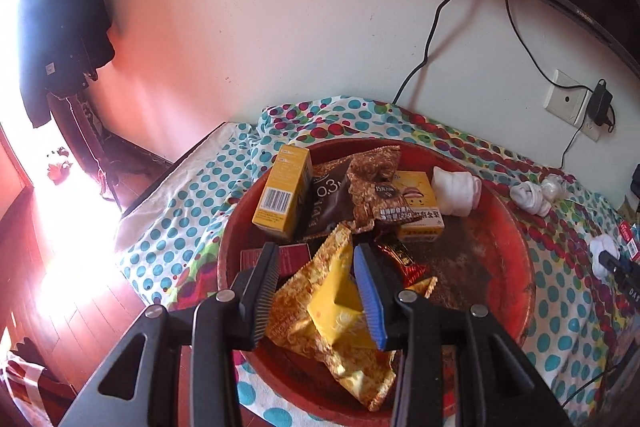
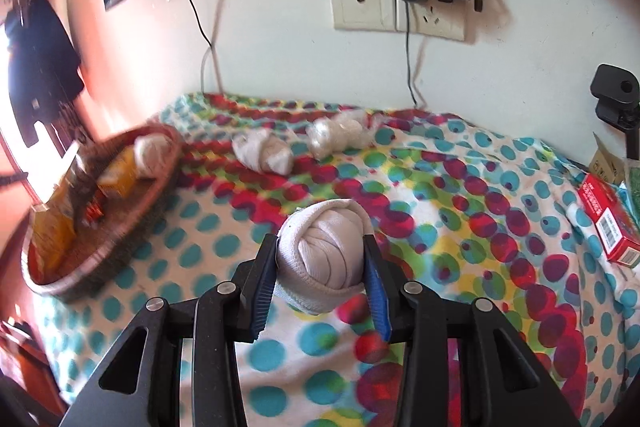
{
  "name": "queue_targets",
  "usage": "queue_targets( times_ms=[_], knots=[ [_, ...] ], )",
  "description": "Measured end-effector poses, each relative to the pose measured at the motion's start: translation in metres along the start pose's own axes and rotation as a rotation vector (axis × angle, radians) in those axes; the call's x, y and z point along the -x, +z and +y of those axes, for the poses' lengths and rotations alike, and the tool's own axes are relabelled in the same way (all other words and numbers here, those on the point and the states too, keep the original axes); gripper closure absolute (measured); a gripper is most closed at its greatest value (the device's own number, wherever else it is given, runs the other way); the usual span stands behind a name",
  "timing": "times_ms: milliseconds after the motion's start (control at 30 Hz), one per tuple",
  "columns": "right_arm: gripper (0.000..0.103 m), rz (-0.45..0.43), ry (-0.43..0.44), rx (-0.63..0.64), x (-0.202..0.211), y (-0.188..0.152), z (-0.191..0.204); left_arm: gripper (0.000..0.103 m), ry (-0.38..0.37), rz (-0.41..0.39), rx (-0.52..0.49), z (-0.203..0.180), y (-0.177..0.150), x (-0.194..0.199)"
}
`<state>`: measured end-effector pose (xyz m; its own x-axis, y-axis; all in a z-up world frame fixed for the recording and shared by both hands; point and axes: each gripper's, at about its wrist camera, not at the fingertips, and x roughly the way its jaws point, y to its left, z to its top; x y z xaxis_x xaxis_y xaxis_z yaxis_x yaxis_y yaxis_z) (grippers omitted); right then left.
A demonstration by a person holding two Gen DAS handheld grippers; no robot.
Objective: Organize objects
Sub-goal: 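Carry the rolled white sock with the right gripper into the red tray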
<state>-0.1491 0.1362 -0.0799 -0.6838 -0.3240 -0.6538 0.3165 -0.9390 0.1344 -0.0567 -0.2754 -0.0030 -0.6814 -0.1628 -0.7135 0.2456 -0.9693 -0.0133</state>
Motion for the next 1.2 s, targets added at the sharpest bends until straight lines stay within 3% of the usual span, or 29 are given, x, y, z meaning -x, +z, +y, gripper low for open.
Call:
queue_targets(
  times_ms=[200, 367, 533, 667, 800, 1200],
  knots=[
    [0.065, -0.01, 0.089, 0.117, 0.014, 0.03, 0.06, 0.063, 0.024, -0.006, -0.04, -0.009, -0.03, -0.007],
    [0.065, 0.036, 0.193, 0.185, 0.004, 0.044, 0.123, 0.063, 0.042, -0.043, -0.085, -0.01, -0.048, -0.008],
    [0.065, 0.081, 0.198, 0.262, -0.022, 0.049, 0.172, 0.063, 0.01, -0.1, -0.125, -0.011, -0.053, 0.004],
    [0.065, 0.126, 0.18, 0.284, -0.043, 0.047, 0.187, 0.063, -0.017, -0.122, -0.099, -0.007, -0.049, 0.011],
    [0.065, 0.163, 0.144, 0.29, -0.06, 0.043, 0.191, 0.063, 0.002, -0.126, -0.114, -0.004, -0.05, 0.009],
    [0.064, 0.203, 0.095, 0.305, -0.08, 0.039, 0.196, 0.063, -0.03, -0.11, -0.066, 0.0, -0.05, 0.006]
  ],
)
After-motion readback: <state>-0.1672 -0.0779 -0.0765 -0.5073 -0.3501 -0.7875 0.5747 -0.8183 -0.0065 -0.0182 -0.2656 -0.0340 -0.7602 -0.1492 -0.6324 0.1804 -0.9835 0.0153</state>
